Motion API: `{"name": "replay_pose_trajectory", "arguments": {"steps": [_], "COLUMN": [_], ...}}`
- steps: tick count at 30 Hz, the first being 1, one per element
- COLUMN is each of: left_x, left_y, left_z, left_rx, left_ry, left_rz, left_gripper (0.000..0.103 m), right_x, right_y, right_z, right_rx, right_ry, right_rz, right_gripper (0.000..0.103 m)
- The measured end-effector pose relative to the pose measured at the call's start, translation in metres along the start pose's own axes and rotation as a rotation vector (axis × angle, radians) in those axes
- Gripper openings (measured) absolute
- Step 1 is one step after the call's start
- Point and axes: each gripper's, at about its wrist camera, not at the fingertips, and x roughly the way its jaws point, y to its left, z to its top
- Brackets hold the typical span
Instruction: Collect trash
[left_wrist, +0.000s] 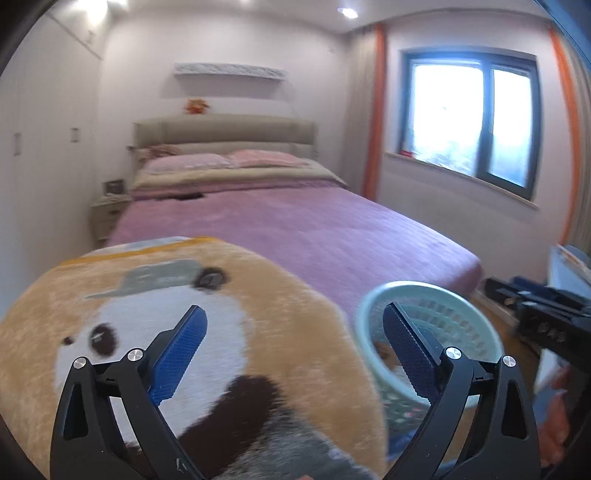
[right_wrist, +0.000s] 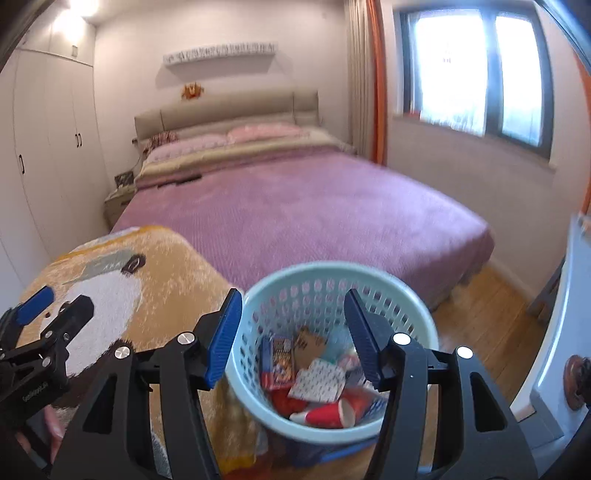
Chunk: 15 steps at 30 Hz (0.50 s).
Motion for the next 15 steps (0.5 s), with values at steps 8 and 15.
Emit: {"name": "replay_pose_trajectory", "arguments": {"steps": [8,15], "left_x": [-0.006,-0.013], "left_y": [0.008,0.005], "left_z": [-0.021,-0.029], "left_rx": [0.014,0.058], "left_ry": [-0.112,-0.163], "left_rz": [0.067,0.016], "left_gripper": [0.093,0.096], "right_x": [-0.021,-0.027], "right_y": [0.008,0.000], "right_z": [-0.010,-0.019], "right_rx": [-0.010,0.037], "right_ry": [-0.104,-0.146], "right_rz": [0.007,-0.030], "right_gripper": [0.058,0.068]}}
